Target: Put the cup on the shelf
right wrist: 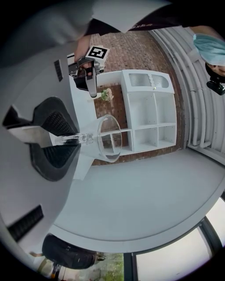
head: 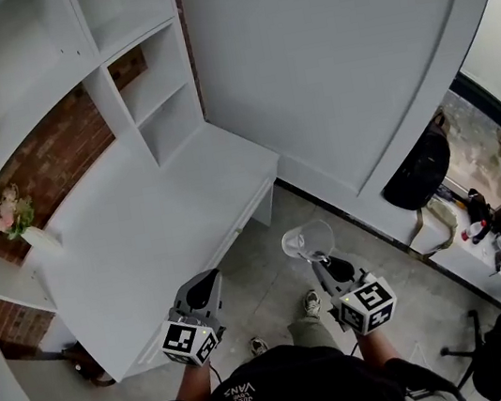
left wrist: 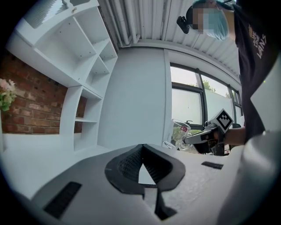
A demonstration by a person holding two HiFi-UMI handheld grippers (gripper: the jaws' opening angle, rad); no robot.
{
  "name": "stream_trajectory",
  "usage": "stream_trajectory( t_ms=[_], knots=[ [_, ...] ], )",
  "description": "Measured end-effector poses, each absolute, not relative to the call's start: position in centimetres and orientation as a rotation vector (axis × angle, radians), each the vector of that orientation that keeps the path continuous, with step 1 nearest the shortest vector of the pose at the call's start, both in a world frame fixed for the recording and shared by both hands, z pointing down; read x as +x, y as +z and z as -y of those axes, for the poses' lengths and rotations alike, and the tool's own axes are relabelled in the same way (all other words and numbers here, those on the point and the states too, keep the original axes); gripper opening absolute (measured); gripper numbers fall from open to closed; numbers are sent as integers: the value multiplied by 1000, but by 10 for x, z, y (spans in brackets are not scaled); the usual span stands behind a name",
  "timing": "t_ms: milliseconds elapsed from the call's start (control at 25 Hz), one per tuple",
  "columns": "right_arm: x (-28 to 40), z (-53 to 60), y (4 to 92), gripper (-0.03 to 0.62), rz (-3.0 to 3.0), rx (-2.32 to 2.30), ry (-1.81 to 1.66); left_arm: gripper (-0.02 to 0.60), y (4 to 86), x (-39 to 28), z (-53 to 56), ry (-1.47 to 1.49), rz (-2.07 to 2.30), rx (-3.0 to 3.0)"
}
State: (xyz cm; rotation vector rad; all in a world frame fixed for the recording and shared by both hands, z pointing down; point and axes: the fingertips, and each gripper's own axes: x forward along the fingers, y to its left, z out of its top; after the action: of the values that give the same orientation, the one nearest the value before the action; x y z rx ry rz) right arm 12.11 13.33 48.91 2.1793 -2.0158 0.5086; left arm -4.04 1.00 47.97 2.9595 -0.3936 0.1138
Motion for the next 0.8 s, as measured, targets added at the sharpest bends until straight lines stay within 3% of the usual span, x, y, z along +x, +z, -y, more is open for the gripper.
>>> stream_trajectory(
  t_ms=[800],
  knots=[
    [304, -44, 483, 27, 2248, 1833, 381, 8, 473, 118, 33, 22, 782, 2904]
  ],
)
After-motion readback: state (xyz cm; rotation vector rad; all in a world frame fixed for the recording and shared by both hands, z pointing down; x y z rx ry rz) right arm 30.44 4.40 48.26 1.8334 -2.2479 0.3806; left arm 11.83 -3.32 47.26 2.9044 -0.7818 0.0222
